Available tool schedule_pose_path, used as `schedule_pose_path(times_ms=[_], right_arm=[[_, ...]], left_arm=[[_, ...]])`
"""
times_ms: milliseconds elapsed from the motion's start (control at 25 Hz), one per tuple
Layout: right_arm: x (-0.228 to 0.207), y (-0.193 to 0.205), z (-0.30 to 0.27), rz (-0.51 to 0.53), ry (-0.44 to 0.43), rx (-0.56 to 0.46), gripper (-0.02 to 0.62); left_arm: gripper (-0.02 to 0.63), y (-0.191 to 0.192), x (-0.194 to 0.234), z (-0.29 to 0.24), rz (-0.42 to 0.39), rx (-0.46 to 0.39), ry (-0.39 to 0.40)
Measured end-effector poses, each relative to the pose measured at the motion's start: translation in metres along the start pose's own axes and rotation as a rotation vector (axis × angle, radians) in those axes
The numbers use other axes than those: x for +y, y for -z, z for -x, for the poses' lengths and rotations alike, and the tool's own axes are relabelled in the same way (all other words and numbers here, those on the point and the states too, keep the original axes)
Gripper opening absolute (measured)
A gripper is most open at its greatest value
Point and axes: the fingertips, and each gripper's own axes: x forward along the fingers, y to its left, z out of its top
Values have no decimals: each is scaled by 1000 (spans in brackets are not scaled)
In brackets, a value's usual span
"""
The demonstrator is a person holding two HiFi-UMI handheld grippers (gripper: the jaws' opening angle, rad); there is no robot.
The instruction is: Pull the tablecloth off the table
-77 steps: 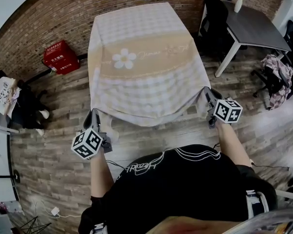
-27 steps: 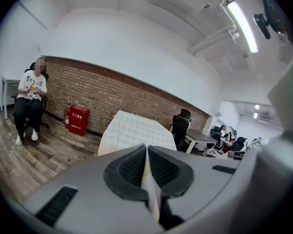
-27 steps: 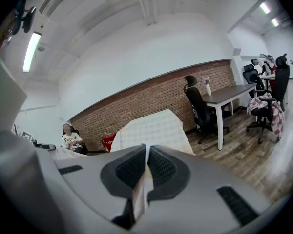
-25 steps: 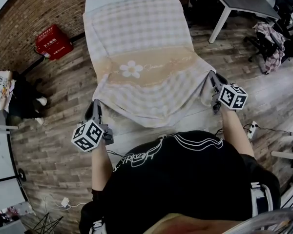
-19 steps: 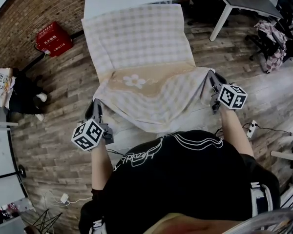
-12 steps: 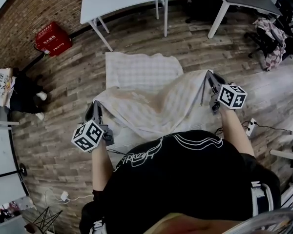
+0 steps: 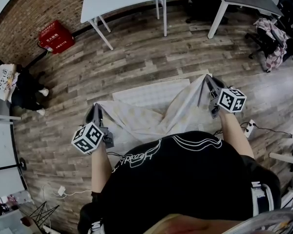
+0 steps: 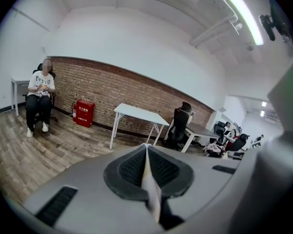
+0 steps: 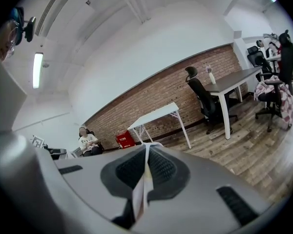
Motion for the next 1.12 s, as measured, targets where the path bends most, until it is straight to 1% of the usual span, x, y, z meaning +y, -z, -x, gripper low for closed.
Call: schedule_pose_path(times_ms=[320,560,720,1120], right_arm=[[-1,6,15,8,-52,11,-3],[6,7,25,42,-100,18,-3],[10,7,33,62,-117,22,-3],[24,15,36,92,-144,24,-3]], left_arm=[[7,12,-27,14,1,-19,-4],[7,13,-42,26,19,-65,-2],[8,14,-48,35,26,-90,2],[6,21,-37,48,41,-113,-6]])
